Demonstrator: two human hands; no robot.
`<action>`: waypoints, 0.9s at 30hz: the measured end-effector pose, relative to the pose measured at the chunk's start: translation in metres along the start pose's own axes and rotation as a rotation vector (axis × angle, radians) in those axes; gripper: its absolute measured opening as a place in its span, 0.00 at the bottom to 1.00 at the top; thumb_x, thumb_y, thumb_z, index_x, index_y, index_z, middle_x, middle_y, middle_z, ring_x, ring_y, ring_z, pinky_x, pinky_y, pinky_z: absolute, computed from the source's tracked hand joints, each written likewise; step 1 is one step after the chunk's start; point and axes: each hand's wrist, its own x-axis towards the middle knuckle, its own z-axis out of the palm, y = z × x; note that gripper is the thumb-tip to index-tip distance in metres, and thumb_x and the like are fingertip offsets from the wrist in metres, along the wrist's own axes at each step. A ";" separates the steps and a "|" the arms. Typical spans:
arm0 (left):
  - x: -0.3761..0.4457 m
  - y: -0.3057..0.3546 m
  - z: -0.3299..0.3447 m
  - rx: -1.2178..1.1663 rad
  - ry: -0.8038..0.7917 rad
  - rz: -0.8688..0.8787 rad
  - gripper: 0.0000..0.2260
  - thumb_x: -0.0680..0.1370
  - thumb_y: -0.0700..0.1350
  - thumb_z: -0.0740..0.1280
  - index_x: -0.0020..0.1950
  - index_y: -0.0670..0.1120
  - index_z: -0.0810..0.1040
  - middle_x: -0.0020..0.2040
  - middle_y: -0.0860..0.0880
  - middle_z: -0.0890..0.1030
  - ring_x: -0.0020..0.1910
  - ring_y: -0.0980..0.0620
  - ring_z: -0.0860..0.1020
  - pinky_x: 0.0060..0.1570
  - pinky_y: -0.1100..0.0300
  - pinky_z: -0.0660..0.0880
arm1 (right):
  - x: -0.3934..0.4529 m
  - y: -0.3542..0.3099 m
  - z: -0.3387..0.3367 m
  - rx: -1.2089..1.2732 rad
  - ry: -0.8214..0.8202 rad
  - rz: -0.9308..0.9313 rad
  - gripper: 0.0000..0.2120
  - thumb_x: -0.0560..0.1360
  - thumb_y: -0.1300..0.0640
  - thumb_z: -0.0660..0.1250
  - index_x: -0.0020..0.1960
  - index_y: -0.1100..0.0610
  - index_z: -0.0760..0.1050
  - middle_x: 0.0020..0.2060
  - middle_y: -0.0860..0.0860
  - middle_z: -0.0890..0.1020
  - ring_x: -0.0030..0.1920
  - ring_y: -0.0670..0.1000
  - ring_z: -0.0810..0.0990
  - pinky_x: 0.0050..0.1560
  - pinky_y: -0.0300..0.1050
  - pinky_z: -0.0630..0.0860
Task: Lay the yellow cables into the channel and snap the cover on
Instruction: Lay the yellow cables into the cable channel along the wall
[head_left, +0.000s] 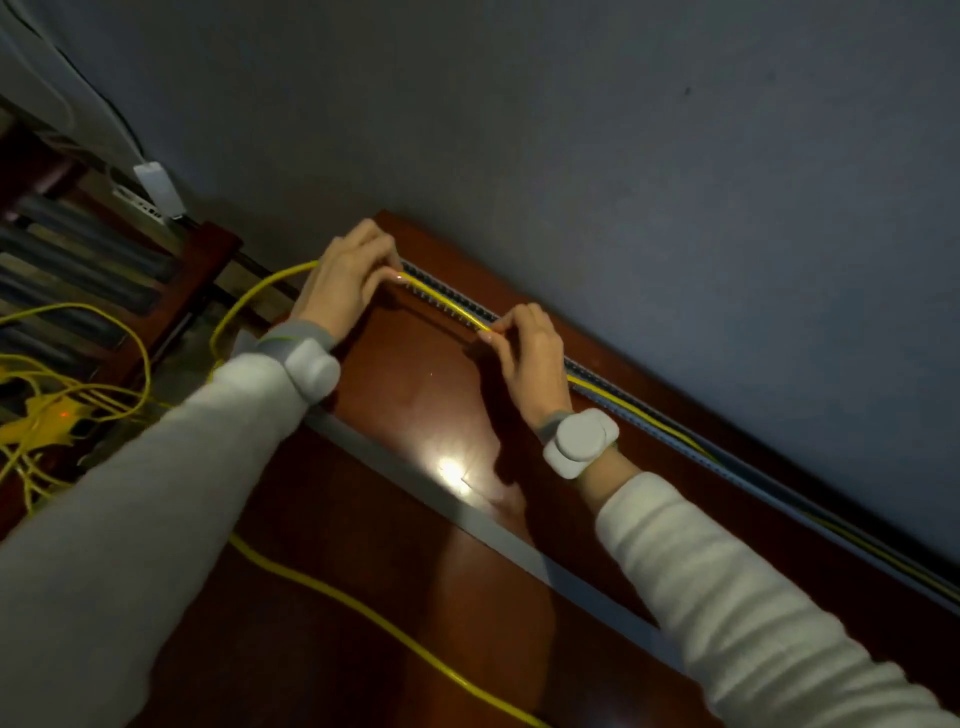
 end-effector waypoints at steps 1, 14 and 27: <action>0.012 -0.004 0.001 0.013 -0.017 0.040 0.02 0.77 0.39 0.65 0.45 0.42 0.76 0.48 0.41 0.75 0.47 0.41 0.77 0.56 0.44 0.71 | 0.006 0.003 0.000 -0.001 0.005 -0.005 0.06 0.75 0.60 0.68 0.42 0.61 0.73 0.41 0.58 0.77 0.44 0.57 0.75 0.48 0.51 0.71; 0.040 -0.043 0.055 -0.017 -0.060 0.098 0.04 0.78 0.38 0.65 0.44 0.41 0.77 0.55 0.45 0.75 0.57 0.41 0.72 0.61 0.51 0.64 | 0.018 0.044 0.032 0.135 0.193 0.086 0.02 0.73 0.62 0.71 0.44 0.61 0.79 0.43 0.53 0.75 0.45 0.53 0.77 0.50 0.47 0.76; 0.027 -0.030 0.059 0.055 0.011 -0.047 0.14 0.77 0.38 0.58 0.61 0.45 0.76 0.62 0.44 0.80 0.66 0.45 0.75 0.77 0.44 0.46 | 0.005 0.038 0.024 -0.180 -0.104 0.000 0.18 0.80 0.61 0.58 0.70 0.61 0.67 0.72 0.58 0.69 0.73 0.54 0.66 0.76 0.50 0.59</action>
